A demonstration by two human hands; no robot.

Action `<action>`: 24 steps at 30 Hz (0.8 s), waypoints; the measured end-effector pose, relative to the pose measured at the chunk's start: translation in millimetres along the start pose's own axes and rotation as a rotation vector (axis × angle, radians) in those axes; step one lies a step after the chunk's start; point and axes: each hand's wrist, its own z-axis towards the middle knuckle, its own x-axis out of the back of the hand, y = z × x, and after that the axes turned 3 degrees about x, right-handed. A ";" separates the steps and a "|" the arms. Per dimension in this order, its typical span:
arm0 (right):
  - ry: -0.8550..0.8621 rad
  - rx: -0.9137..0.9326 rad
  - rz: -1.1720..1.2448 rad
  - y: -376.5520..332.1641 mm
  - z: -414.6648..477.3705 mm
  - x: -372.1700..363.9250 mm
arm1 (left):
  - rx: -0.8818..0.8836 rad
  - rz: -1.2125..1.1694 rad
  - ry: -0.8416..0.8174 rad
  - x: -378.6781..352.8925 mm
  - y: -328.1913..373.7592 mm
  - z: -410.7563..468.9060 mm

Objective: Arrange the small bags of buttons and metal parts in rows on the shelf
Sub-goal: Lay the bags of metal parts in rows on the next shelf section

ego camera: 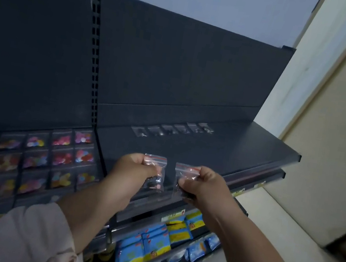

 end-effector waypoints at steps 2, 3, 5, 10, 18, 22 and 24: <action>-0.004 0.014 -0.027 -4.1 21.4 4.0 | 0.000 -0.019 0.000 -6.3 7.2 23.0; -0.009 0.021 -0.031 -7.0 32.5 5.8 | 0.000 -0.024 0.000 -9.0 10.7 34.5; -0.012 0.030 -0.043 -9.8 55.2 9.4 | 0.001 -0.005 0.004 -12.2 16.0 53.6; -0.041 0.008 -0.082 -0.3 106.5 12.8 | 0.005 0.020 0.053 -15.3 12.2 91.9; -0.160 0.007 -0.212 20.7 191.5 20.9 | 0.067 0.128 0.179 -27.0 -3.8 145.3; -0.255 -0.025 -0.269 30.4 232.8 24.0 | 0.093 0.176 0.342 -40.6 -9.3 167.8; -0.307 -0.042 -0.253 32.7 250.6 24.3 | 0.108 0.195 0.385 -45.1 -11.2 178.4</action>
